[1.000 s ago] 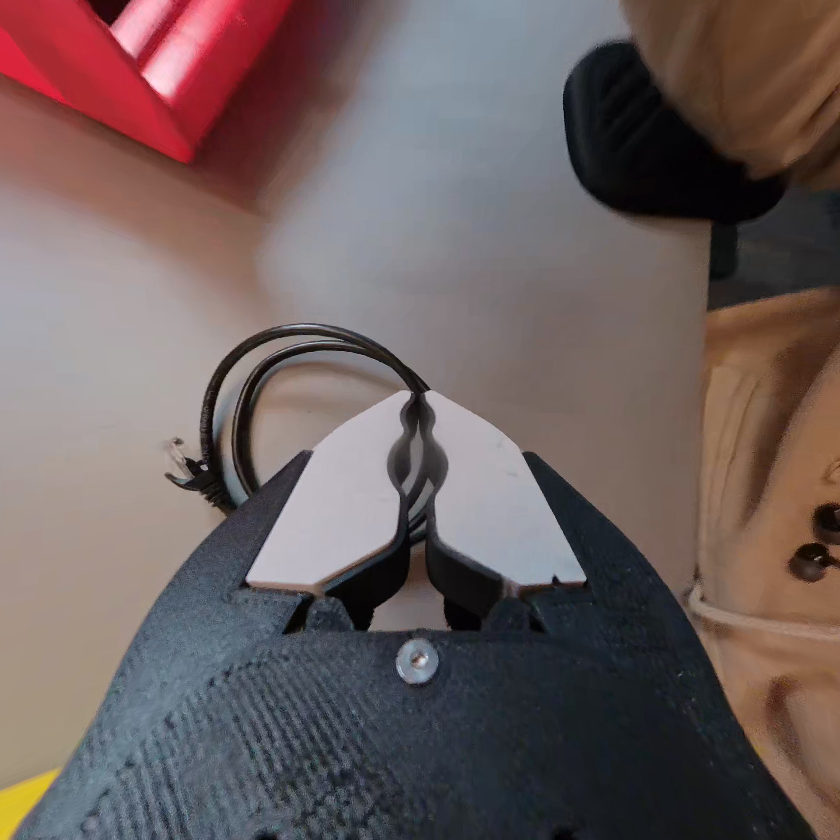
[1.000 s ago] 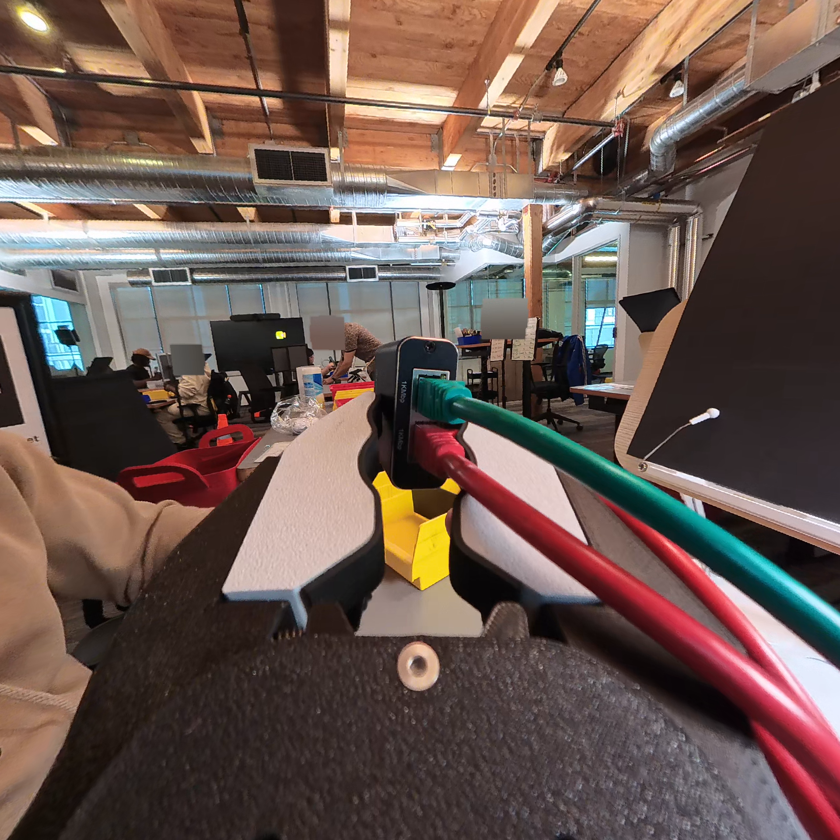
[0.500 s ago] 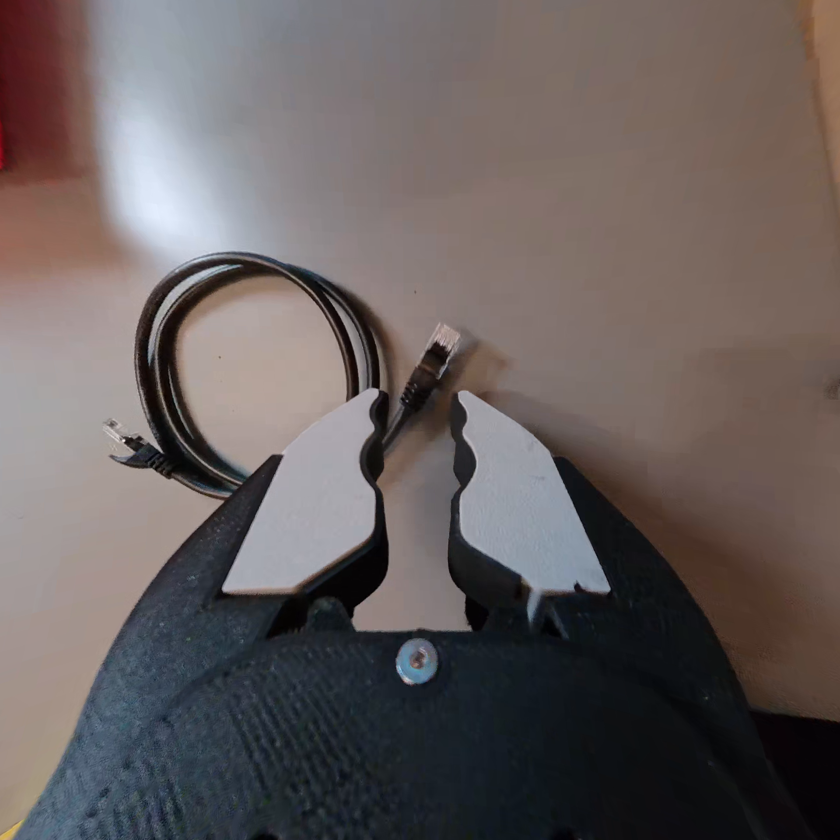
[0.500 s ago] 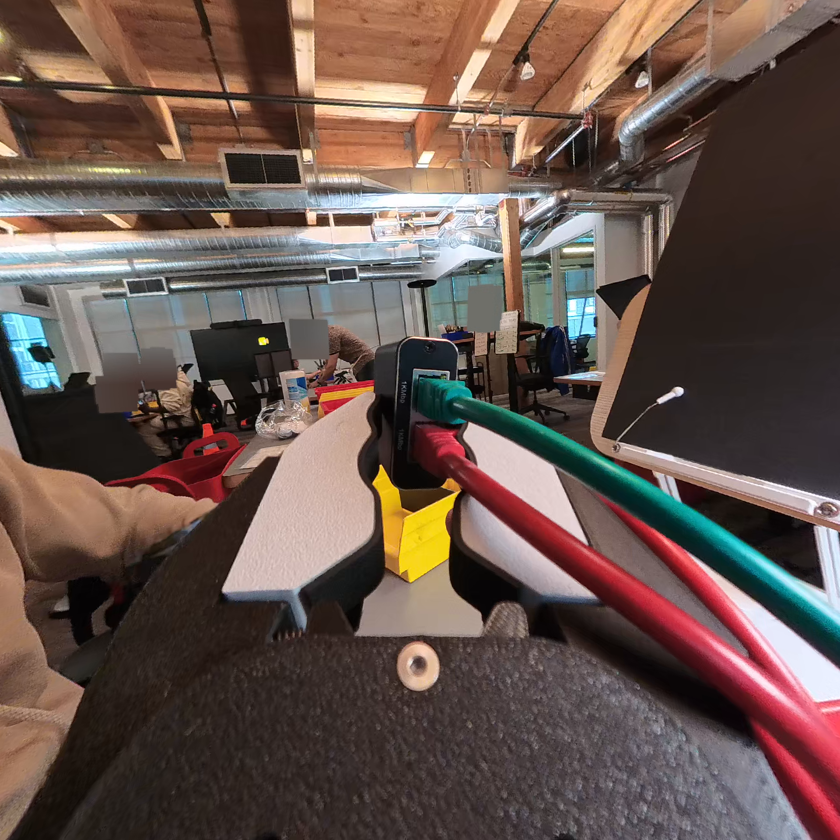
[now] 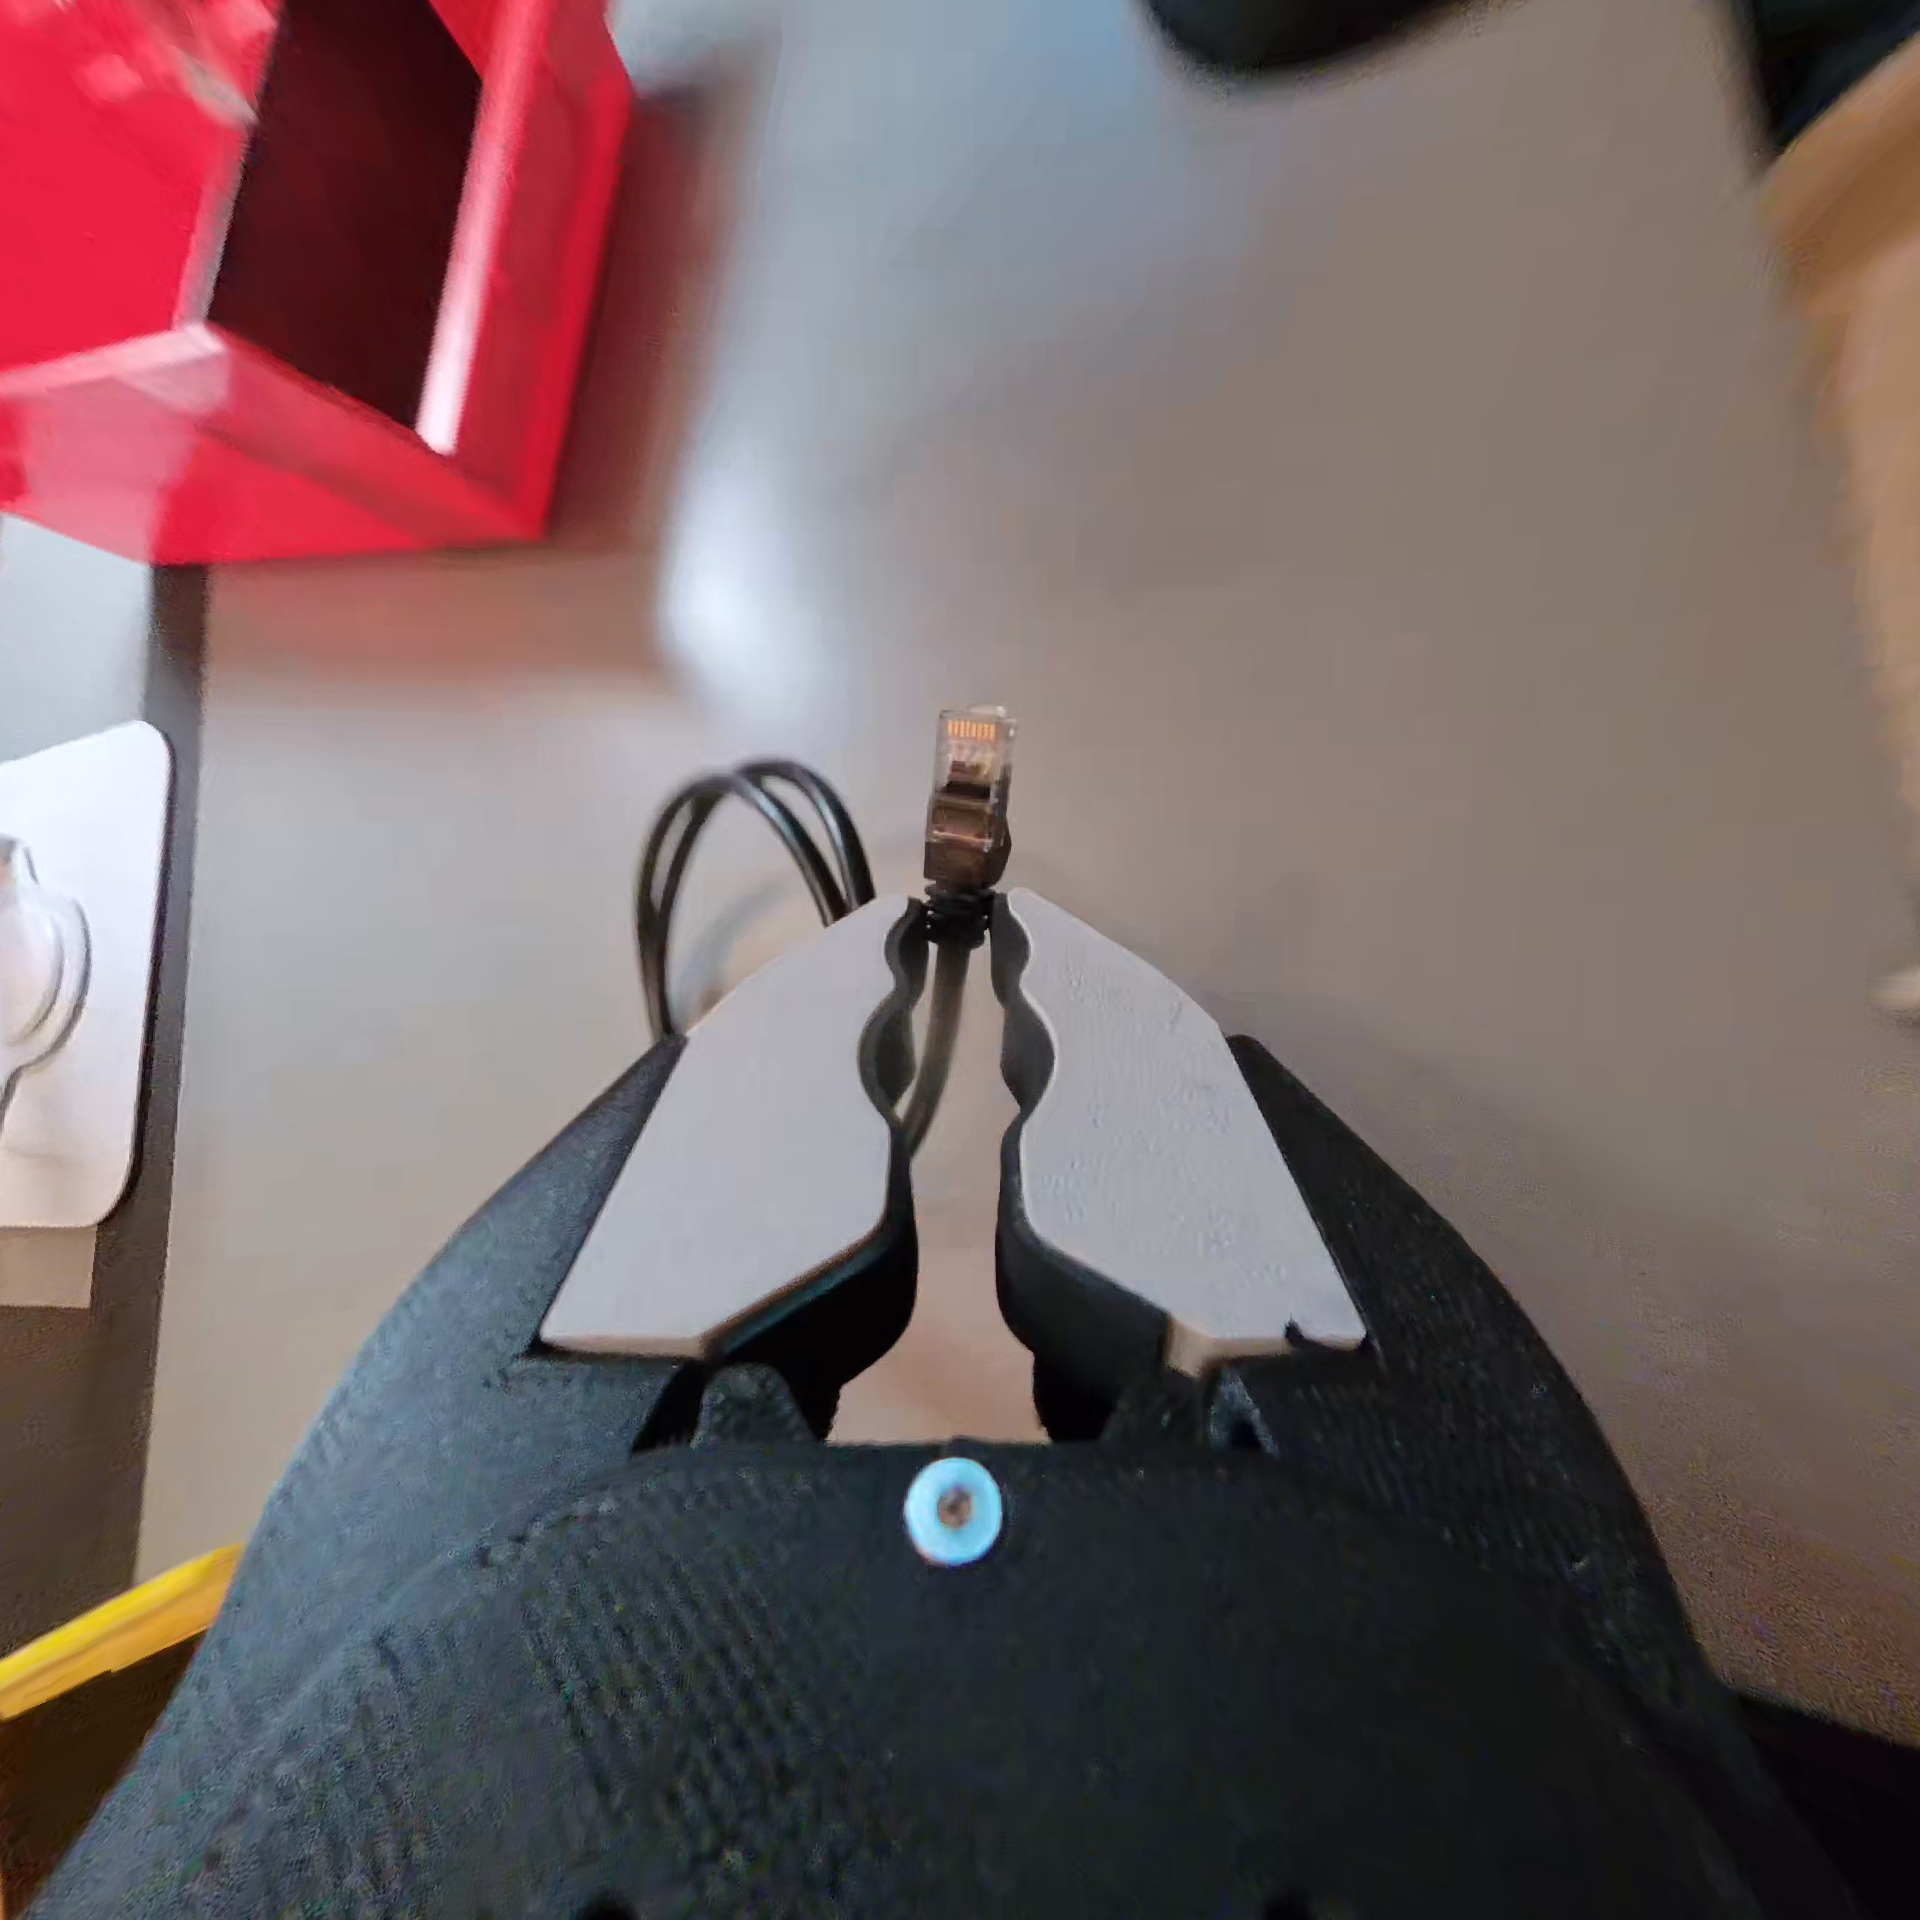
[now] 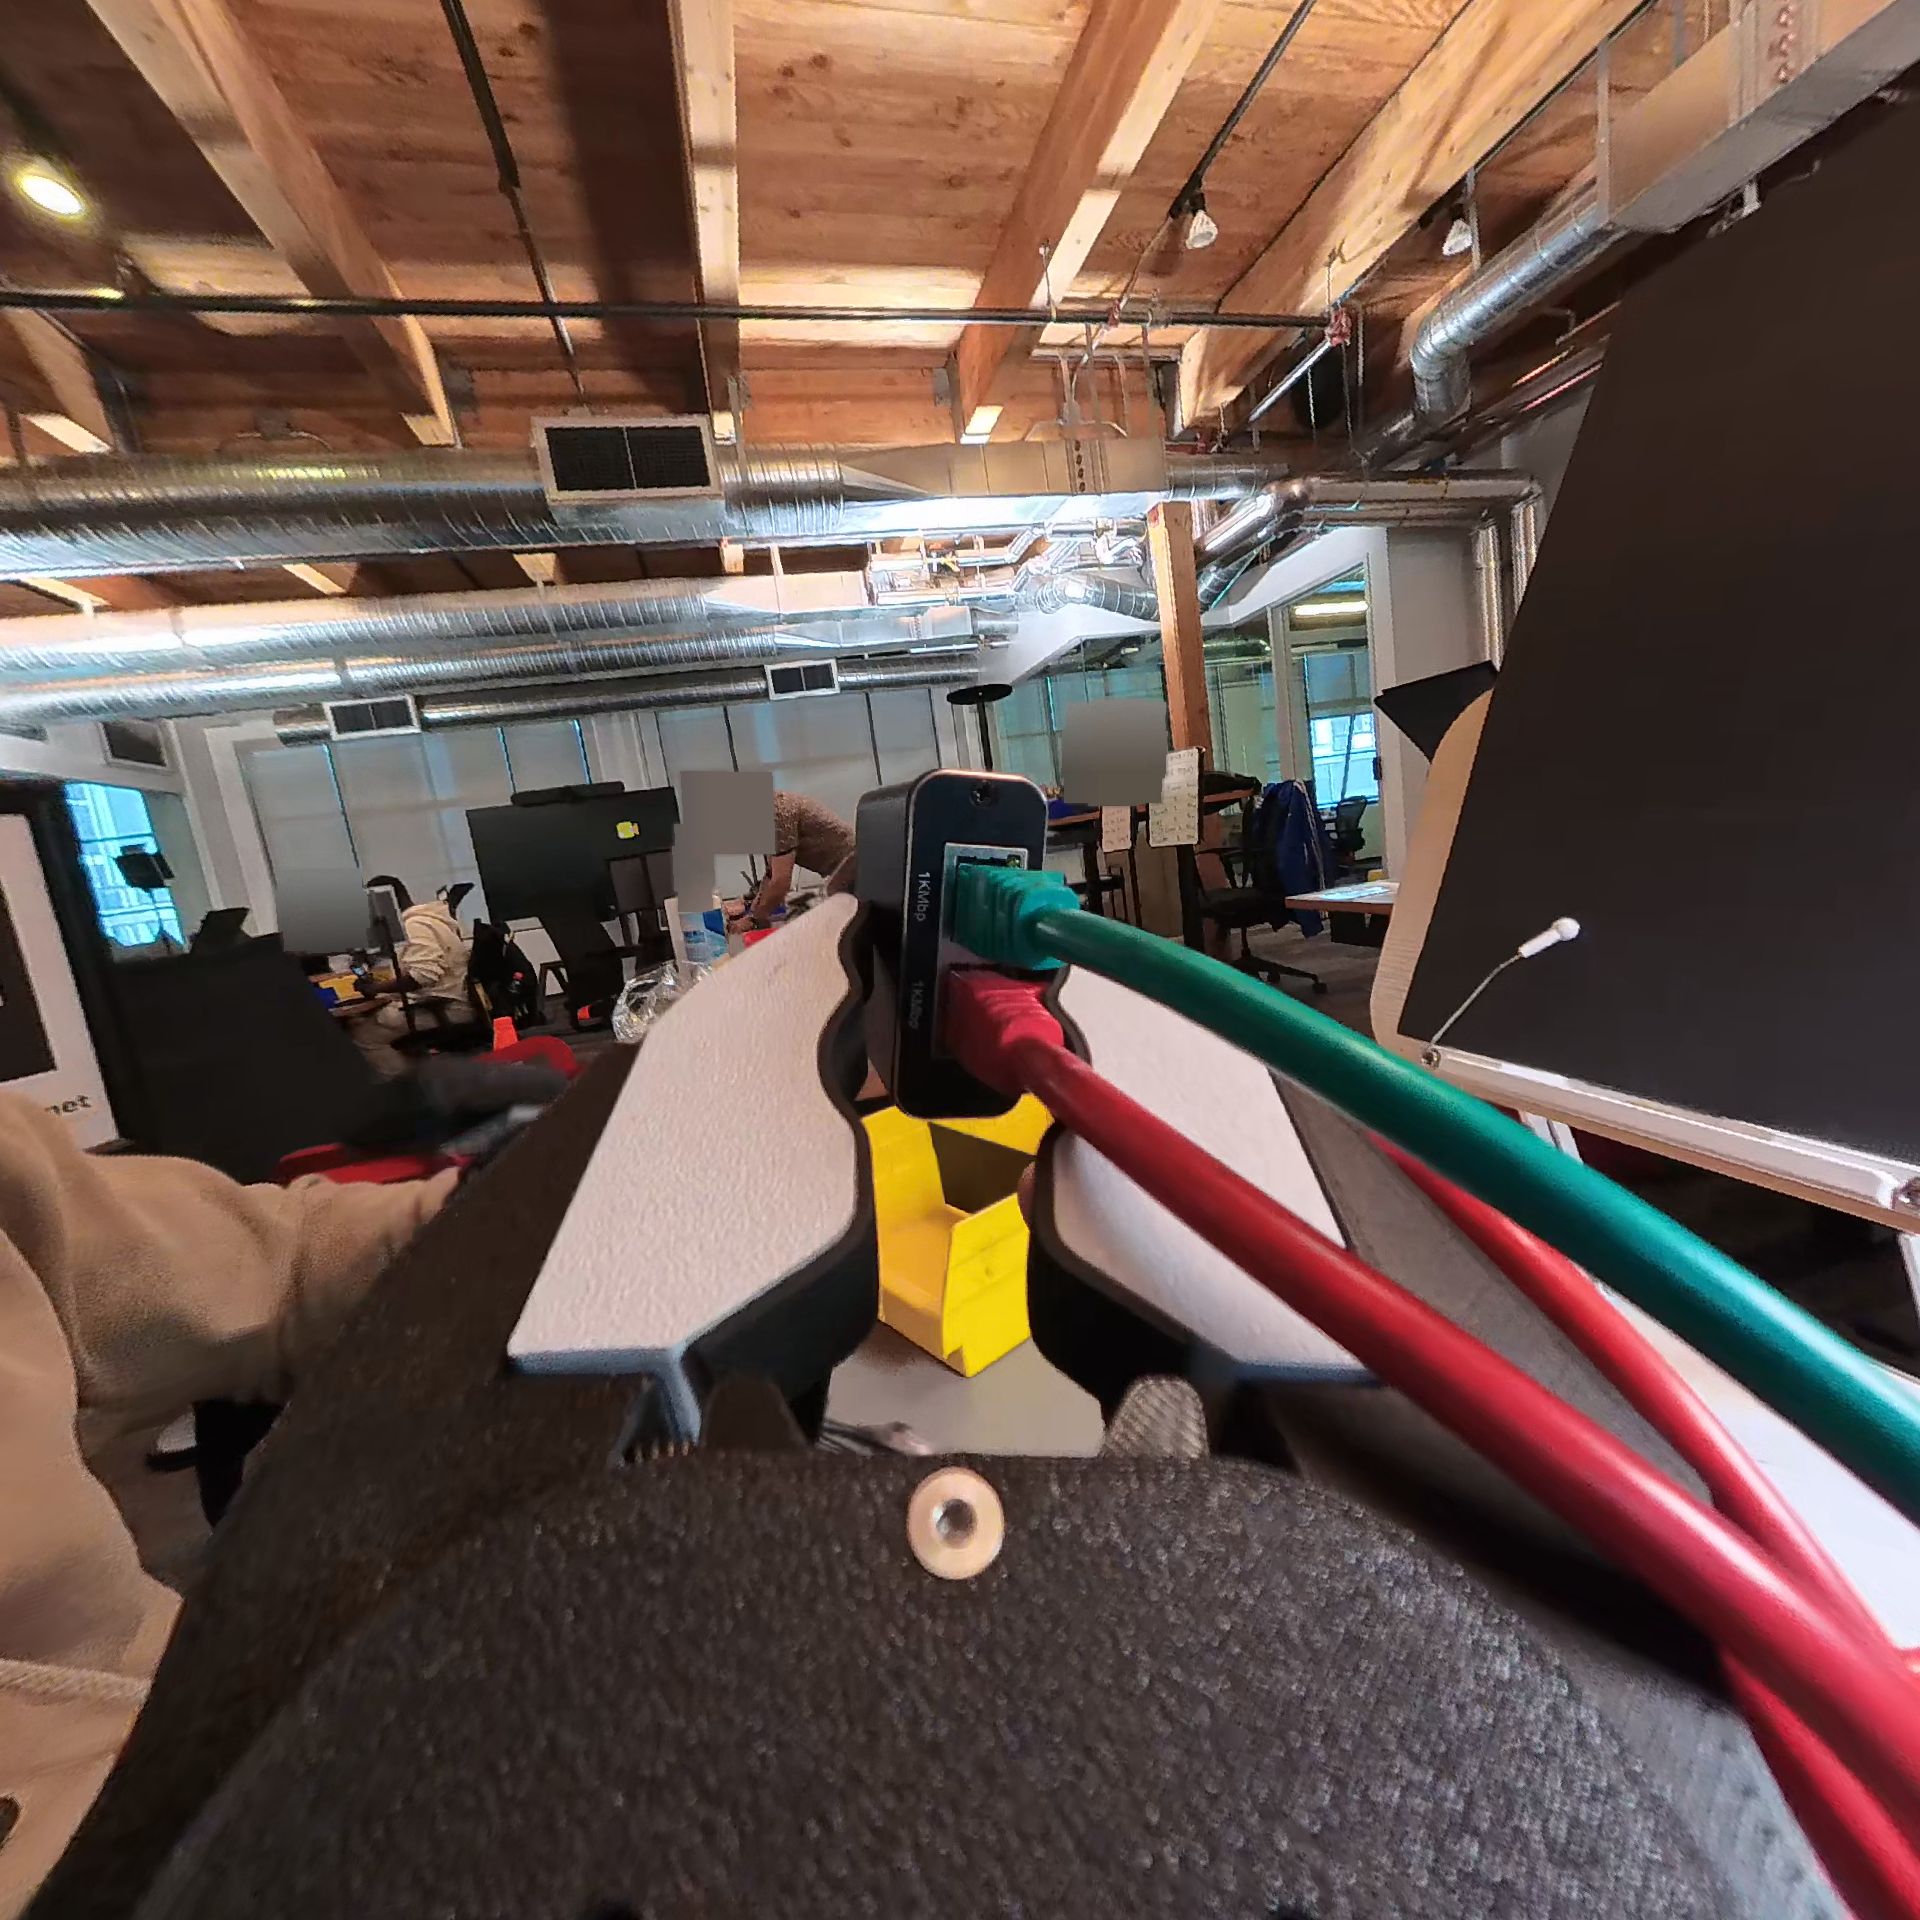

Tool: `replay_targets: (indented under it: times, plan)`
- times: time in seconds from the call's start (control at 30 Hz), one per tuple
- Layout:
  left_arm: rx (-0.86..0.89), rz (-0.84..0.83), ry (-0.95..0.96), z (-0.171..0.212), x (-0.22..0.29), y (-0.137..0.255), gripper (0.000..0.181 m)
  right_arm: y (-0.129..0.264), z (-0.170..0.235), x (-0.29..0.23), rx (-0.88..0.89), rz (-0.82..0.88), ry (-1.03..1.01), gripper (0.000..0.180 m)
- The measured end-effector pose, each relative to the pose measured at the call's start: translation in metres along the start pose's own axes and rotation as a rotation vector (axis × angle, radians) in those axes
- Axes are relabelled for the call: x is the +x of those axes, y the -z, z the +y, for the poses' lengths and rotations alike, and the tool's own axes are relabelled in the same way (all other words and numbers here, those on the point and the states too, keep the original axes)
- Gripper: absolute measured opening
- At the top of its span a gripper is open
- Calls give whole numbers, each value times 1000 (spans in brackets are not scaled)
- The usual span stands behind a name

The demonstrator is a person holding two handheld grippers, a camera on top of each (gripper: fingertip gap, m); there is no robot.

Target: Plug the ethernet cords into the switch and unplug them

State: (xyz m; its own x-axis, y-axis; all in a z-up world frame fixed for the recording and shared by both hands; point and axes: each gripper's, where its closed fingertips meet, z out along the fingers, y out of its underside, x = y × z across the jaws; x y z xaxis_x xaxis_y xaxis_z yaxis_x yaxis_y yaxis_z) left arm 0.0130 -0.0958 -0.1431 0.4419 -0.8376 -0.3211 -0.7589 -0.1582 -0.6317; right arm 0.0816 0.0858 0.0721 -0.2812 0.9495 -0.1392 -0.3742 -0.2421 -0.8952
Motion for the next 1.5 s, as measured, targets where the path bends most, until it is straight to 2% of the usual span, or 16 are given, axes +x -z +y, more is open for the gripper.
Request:
replay_targets:
  times: [0.13, 0.23, 0.33, 0.43, 0.5, 0.6, 0.73, 0.83, 1.03, 1.13, 1.27, 1.5]
  plan:
    - [282, 178, 101, -53, 14, 79, 11, -1, -3, -3, 16, -10, -16, 28]
    - [503, 476, 182, -81, 32, 128, 11, -2, -3, -5, 16, -16, -27, 29]
    - [606, 714, 355, -75, 20, 134, 12, -4, -2, -7, 12, -23, -41, 28]
    - [538, 907, 578, -50, 3, 103, 11, -4, 0, -6, 8, -24, -51, 29]
    - [404, 884, 734, -28, -14, 56, 11, -3, 2, -2, 3, -16, -55, 28]
    - [327, 847, 977, -10, -47, 5, 11, -1, 6, 5, -2, -1, -74, 29]
    - [100, 624, 971, 22, -71, -47, 9, 2, 7, 13, 0, 15, -89, 29]
    - [-31, 447, 852, 36, -78, -71, 10, 4, 7, 17, 3, 23, -98, 29]
    - [-141, 32, 570, 56, -102, -89, 12, 6, 6, 20, 15, 30, -116, 29]
    - [-135, -74, 529, 56, -104, -88, 14, 5, 6, 19, 13, 29, -117, 29]
    - [-104, -93, 579, 57, -99, -94, 22, 3, 8, 18, 9, 27, -118, 29]
    - [-114, -74, 629, 70, -100, -108, 17, 4, 6, 17, 8, 26, -112, 29]
